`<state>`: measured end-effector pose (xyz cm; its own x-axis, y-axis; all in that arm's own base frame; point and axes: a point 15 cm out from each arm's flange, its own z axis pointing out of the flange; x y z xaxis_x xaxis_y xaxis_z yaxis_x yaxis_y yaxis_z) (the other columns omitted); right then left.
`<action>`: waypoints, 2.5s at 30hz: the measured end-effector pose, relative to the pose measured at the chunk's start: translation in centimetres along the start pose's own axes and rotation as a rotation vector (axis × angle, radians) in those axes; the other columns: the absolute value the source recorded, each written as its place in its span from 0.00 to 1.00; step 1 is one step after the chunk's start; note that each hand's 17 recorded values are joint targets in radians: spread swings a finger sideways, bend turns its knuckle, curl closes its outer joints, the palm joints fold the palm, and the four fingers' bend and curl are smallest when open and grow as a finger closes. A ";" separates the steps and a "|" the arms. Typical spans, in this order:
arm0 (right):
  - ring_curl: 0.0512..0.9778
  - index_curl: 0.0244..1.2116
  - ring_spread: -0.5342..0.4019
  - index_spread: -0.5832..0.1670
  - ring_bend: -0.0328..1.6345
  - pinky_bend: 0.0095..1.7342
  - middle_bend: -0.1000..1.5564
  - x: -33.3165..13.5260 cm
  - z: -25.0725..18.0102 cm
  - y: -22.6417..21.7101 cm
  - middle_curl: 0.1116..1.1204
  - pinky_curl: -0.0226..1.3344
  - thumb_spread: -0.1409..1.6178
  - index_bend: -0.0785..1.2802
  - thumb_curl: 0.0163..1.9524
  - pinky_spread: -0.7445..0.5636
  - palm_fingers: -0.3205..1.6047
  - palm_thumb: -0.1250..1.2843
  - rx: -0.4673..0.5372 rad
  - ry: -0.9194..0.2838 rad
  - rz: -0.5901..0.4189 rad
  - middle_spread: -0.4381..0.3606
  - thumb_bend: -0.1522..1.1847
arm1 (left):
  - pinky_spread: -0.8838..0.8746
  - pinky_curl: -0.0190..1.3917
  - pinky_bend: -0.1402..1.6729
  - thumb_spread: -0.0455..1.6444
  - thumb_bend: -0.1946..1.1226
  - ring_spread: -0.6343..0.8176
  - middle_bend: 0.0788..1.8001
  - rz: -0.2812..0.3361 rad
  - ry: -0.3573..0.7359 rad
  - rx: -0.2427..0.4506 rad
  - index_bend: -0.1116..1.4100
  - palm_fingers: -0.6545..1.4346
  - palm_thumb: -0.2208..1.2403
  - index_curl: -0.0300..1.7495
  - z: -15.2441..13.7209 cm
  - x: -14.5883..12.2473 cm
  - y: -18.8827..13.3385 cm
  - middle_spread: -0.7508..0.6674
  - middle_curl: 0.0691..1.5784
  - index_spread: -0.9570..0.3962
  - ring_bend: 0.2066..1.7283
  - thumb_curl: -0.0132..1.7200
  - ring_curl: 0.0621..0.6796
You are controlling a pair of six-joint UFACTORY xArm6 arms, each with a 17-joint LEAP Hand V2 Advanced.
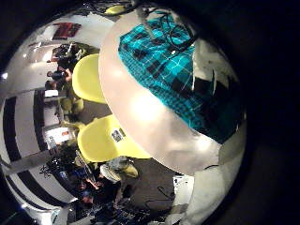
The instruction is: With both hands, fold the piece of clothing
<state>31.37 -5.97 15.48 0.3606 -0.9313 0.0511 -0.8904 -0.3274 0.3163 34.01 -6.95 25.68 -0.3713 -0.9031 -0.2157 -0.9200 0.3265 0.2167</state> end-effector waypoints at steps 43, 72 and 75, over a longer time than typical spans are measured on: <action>0.79 0.75 0.32 0.34 0.91 0.77 0.86 5.5 -23.7 -14.3 0.82 0.78 0.72 0.88 0.38 0.44 0.61 0.81 0.365 -0.062 0.100 0.31 0.11 | 0.08 0.43 0.60 0.73 0.14 0.06 0.47 -0.066 0.059 -0.043 0.18 0.77 0.66 0.76 -4.8 -9.2 -6.4 0.09 0.56 0.25 0.61 0.25 0.69; 0.55 0.50 0.36 0.19 0.74 0.56 0.50 14.1 -22.8 -29.6 0.51 0.64 0.81 0.36 0.26 0.47 0.26 0.54 0.741 -0.042 0.322 0.22 0.09 | 0.17 0.49 0.60 0.72 0.13 0.16 0.13 -0.332 0.107 0.022 0.16 0.42 0.56 0.63 2.9 -17.2 -18.7 0.32 0.44 0.38 0.57 0.23 0.69; 0.52 0.47 0.38 0.17 0.72 0.53 0.48 15.9 -25.1 -27.2 0.48 0.62 0.80 0.35 0.25 0.54 0.28 0.51 0.766 -0.027 0.340 0.20 0.09 | 0.20 0.49 0.57 0.72 0.13 0.22 0.11 -0.350 0.108 0.064 0.16 0.40 0.54 0.59 0.4 -18.0 -18.0 0.39 0.41 0.44 0.53 0.22 0.66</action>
<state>68.27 -7.83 31.51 0.0401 -0.9992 0.0019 -0.8954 -0.0367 -0.4438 57.20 3.52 25.32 -0.0206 -0.9862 -0.1641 -0.9962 0.0064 0.0869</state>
